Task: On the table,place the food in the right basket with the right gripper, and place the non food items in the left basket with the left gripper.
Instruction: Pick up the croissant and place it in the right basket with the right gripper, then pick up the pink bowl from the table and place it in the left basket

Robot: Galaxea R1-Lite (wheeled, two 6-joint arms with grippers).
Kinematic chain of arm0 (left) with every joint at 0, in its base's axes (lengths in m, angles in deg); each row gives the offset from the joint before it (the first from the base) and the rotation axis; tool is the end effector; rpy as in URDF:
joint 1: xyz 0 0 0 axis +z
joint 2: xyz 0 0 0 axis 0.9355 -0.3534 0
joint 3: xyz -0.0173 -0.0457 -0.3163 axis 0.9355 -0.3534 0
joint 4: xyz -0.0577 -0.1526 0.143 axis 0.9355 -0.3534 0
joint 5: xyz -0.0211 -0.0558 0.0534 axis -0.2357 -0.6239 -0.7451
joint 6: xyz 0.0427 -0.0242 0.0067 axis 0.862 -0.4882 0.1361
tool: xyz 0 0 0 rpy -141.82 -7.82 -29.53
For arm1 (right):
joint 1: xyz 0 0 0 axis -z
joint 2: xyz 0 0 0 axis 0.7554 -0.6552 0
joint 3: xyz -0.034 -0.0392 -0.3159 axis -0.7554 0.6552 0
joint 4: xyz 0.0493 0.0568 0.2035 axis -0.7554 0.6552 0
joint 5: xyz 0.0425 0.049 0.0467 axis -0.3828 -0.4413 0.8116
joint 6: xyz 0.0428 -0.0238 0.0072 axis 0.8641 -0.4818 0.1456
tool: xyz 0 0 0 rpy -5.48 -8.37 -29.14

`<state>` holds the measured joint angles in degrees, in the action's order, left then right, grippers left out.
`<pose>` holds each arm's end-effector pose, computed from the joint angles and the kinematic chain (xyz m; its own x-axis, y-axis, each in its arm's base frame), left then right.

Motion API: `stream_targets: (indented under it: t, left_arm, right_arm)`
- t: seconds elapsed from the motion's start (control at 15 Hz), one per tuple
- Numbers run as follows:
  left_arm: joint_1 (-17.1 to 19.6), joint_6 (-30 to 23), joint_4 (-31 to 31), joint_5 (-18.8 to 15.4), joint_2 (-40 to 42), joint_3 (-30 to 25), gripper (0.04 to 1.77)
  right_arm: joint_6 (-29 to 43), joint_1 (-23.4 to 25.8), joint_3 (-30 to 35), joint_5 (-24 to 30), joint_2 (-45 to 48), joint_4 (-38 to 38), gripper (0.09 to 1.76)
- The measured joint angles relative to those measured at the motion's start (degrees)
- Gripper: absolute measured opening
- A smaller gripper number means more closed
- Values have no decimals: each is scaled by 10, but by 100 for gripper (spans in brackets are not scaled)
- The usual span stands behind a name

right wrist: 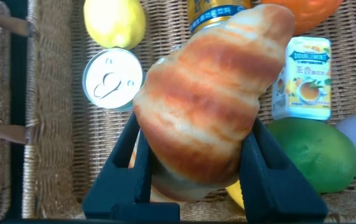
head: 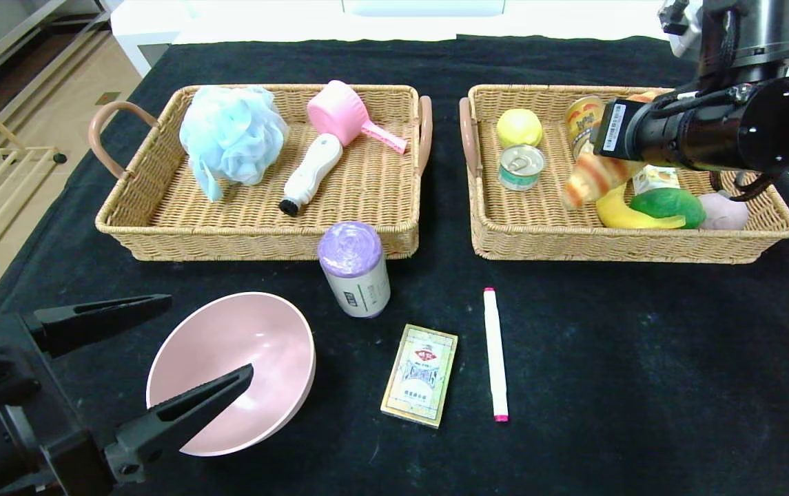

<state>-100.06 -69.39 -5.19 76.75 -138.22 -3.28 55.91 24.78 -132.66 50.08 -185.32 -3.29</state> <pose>0.1460 -0.0882 0.2389 0.8365 -0.5276 -0.1481 0.5470 0.8201 0.1683 0.3820 0.1490 0.3440 0.9766 -0.0315 -0.2126 0.0672 0.9844 0.1629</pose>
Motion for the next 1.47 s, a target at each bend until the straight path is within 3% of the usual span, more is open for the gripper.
stream_targets:
  t: [0.27,0.53,1.0,1.47]
  left_arm:
    - [0,0,0,0,0,0,172]
    - [0,0,0,0,0,0,172]
    - [0,0,-1,0,0,-1,172]
    - [0,1,-1,0,0,-1,172]
  right_arm:
    - [2,-5,3,-13,0,1,119]
    - [2,-7,9,-12,2,2,141]
    - [1,-8,16,-12,6,2,158]
    - [0,-8,30,-12,17,2,166]
